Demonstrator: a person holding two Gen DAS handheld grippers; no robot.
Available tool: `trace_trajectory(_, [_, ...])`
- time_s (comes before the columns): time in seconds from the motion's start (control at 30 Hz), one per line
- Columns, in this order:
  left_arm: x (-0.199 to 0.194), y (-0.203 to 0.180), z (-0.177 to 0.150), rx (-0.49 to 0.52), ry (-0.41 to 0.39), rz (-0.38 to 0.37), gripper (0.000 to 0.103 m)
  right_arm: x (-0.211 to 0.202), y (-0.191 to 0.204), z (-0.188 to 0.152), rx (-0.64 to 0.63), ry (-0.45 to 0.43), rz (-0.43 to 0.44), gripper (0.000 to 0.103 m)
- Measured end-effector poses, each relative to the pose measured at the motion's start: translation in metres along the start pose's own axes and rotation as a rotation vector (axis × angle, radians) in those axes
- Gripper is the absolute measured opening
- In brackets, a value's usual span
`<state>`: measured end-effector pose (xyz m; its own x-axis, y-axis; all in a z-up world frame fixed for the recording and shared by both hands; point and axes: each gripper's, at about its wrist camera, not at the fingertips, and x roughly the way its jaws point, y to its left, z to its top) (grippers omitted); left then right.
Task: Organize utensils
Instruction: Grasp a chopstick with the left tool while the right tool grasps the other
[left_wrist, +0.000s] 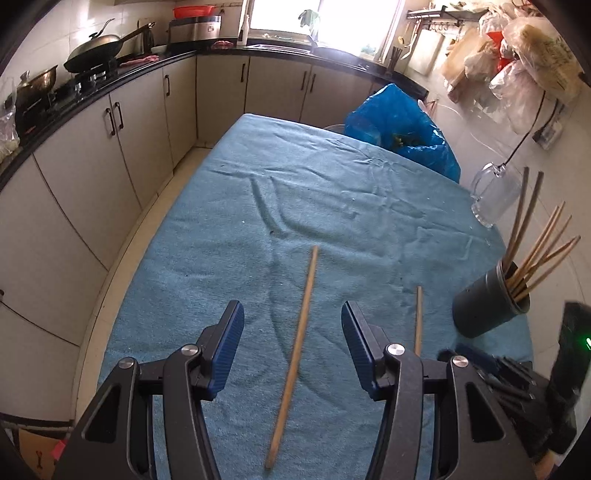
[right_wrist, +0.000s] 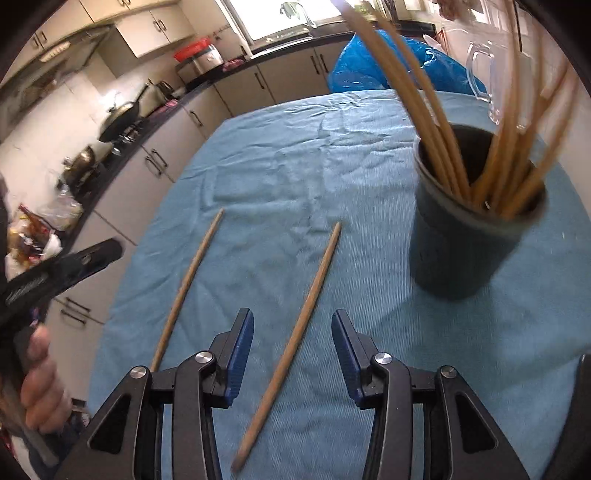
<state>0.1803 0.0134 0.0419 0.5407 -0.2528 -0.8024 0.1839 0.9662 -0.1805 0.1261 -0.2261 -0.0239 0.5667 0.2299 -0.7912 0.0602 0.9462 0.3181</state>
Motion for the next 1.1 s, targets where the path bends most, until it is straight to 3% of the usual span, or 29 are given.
trace_trajectory(0.17, [0.000,0.010,0.000,-0.008,-0.006,0.000,0.054,0.033,0.001,0.015,0.014,0.058,-0.100,0.046])
trace_trajectory(0.33, [0.007,0.017,0.006,-0.011,0.007,0.009,0.054,0.045,0.014,0.007,-0.064,0.081,-0.167,0.027])
trace_trajectory(0.37, [0.009,0.017,0.008,-0.009,0.012,0.011,0.054,0.046,0.017,0.006,-0.085,0.087,-0.182,0.016])
trace_trajectory(0.4, [0.012,0.016,0.010,-0.004,0.016,0.011,0.054,0.044,0.019,0.003,-0.105,0.084,-0.184,0.013])
trace_trajectory(0.53, [0.032,0.006,0.021,0.033,0.059,-0.009,0.053,0.038,0.021,-0.005,-0.192,0.112,-0.167,0.010])
trace_trajectory(0.73, [0.083,-0.017,0.038,0.077,0.155,-0.006,0.053,0.027,0.012,-0.005,-0.219,0.126,-0.139,0.009])
trace_trajectory(0.8, [0.100,-0.024,0.042,0.084,0.191,-0.004,0.050,0.021,0.011,-0.002,-0.206,0.118,-0.124,0.010])
trace_trajectory(0.97, [0.130,-0.037,0.047,0.103,0.242,0.018,0.021,0.010,0.003,0.007,-0.140,0.087,-0.109,0.010])
trace_trajectory(1.1, [0.142,-0.041,0.047,0.114,0.246,0.059,0.012,0.015,-0.002,0.019,-0.081,0.097,-0.095,0.010])
